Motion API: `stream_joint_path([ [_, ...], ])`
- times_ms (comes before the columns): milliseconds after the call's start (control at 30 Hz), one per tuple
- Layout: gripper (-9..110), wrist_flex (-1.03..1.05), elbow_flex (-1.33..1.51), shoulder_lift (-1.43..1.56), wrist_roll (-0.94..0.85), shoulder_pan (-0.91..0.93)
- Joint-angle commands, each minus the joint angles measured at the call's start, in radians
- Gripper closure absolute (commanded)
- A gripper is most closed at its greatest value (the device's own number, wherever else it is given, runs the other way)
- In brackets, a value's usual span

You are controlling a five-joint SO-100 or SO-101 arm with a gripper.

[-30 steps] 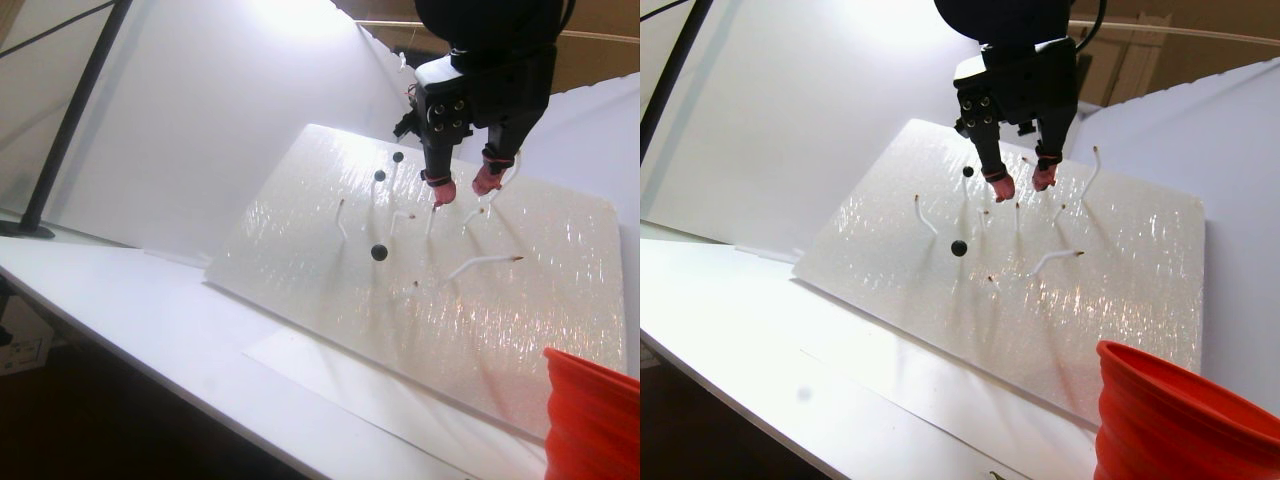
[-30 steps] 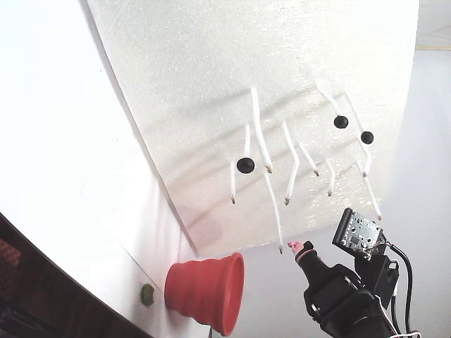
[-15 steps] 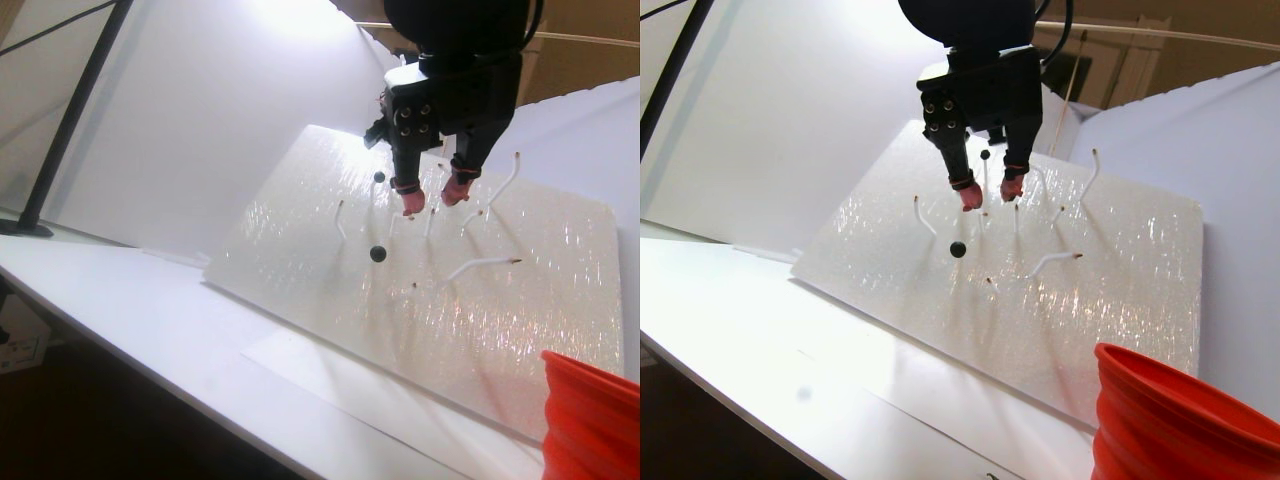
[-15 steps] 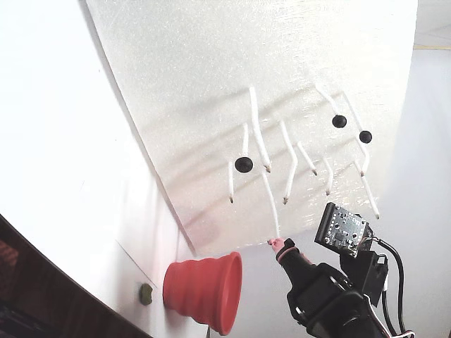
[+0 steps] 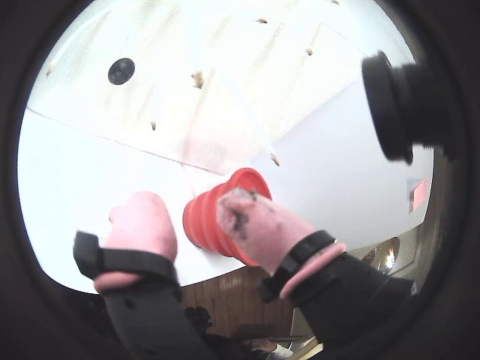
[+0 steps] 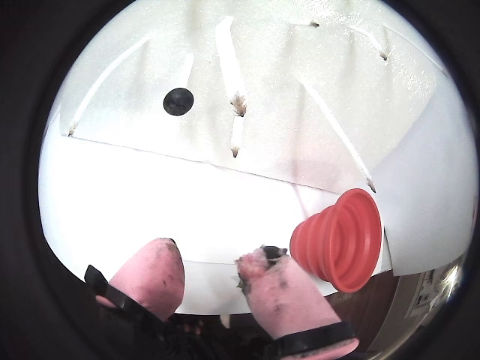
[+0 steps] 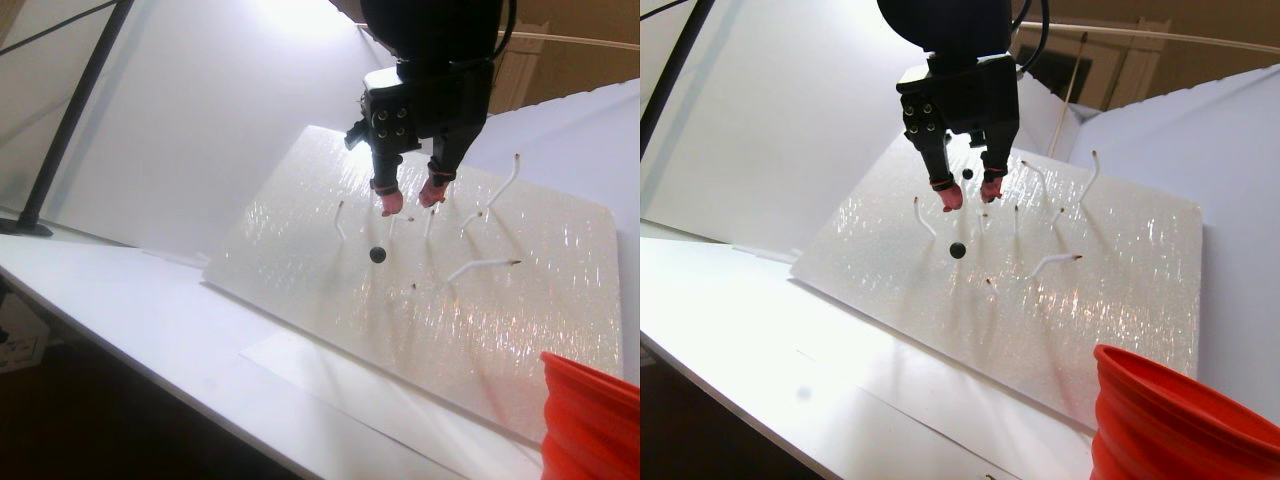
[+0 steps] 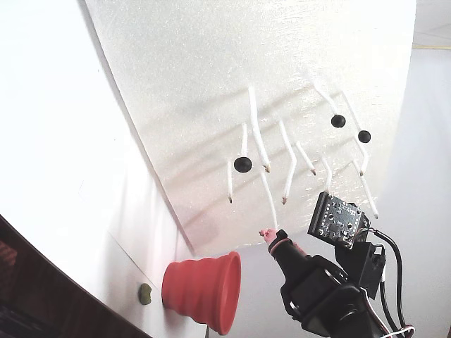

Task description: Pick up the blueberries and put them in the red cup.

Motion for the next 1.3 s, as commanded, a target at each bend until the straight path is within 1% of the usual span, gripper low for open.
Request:
stream_joint_path([
  [0,86,-0.011,-0.101,0.018,0.006,0.002],
  [1267,84,-0.163,-0.367,-0.331,-0.005,-0.060],
])
